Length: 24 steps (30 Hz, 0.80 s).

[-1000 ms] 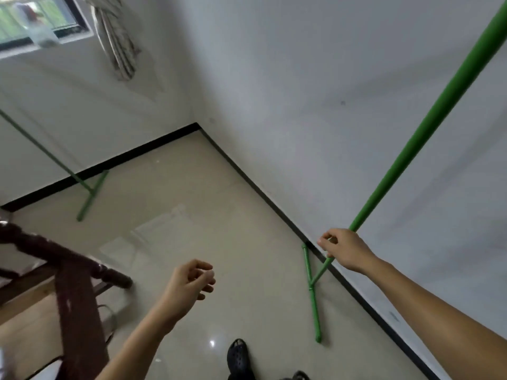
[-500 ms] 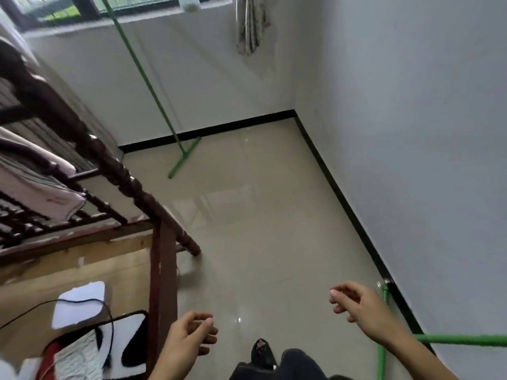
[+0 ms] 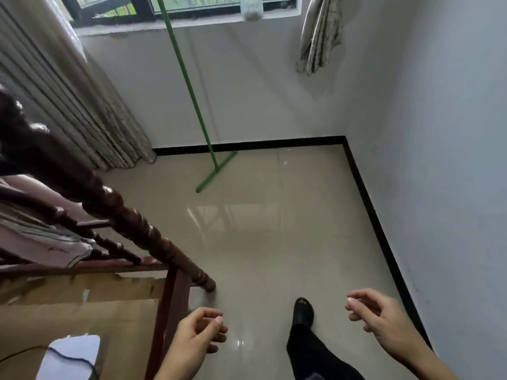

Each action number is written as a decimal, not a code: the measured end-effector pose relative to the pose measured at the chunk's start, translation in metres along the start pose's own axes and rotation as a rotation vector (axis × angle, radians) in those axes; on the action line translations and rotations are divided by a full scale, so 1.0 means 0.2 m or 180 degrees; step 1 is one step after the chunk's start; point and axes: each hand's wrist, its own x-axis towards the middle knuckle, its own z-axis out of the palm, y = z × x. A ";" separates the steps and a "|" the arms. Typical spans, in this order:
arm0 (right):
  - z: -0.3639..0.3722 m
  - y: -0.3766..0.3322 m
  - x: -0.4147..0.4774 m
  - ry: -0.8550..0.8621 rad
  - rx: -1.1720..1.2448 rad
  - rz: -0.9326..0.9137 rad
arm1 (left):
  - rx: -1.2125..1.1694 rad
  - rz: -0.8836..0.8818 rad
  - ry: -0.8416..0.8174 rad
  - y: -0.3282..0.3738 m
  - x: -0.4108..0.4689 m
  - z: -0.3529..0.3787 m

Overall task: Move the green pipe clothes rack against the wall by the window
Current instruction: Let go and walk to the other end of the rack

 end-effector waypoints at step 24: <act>0.32 -1.73 2.43 -0.0617 -0.0896 -0.1057 | -0.0880 0.0177 0.0835 1.45 1.98 -0.46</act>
